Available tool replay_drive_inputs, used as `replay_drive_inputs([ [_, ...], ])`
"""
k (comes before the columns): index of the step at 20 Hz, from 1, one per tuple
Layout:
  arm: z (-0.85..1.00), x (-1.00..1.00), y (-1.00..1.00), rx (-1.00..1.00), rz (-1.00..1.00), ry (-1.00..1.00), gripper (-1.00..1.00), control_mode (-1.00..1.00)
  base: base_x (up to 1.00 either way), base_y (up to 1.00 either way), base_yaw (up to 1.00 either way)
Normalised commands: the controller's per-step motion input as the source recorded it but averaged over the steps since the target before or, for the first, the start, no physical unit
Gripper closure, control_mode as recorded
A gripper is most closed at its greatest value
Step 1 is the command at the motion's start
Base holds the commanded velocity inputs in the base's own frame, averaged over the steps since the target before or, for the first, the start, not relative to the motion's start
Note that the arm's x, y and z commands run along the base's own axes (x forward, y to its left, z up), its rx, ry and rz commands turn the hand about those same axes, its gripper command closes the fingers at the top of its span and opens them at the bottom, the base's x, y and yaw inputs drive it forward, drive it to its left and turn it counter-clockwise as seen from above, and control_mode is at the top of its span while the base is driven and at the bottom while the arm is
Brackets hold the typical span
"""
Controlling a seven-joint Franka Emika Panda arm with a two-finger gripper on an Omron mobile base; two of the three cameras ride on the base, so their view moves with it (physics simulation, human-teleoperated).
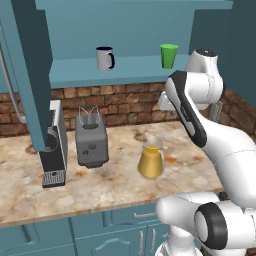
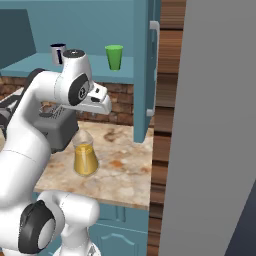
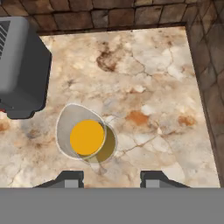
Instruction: There is a tray on the dining counter. Grab the cup, mug, and pitcher and place them on the tray. The pitcher may be placed next to the tray if it cannot fit the tray.
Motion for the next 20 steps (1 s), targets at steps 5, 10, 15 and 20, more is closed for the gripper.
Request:
replay_drive_inputs([
  [5,0.0,-0.01,0.0,0.0,-0.08,0.0,-1.0,-1.0,0.0,0.0,0.0],
  [10,0.05,-0.27,0.0,0.03,-0.26,0.0,-1.0,-1.0,0.0,0.0,0.0],
  [15,0.25,-0.52,-0.04,0.09,-0.28,-0.06,-1.0,-1.0,0.0,0.0,0.0],
  [20,0.35,-0.54,-0.08,0.18,-0.26,-0.2,-1.0,-1.0,0.0,0.0,0.0],
])
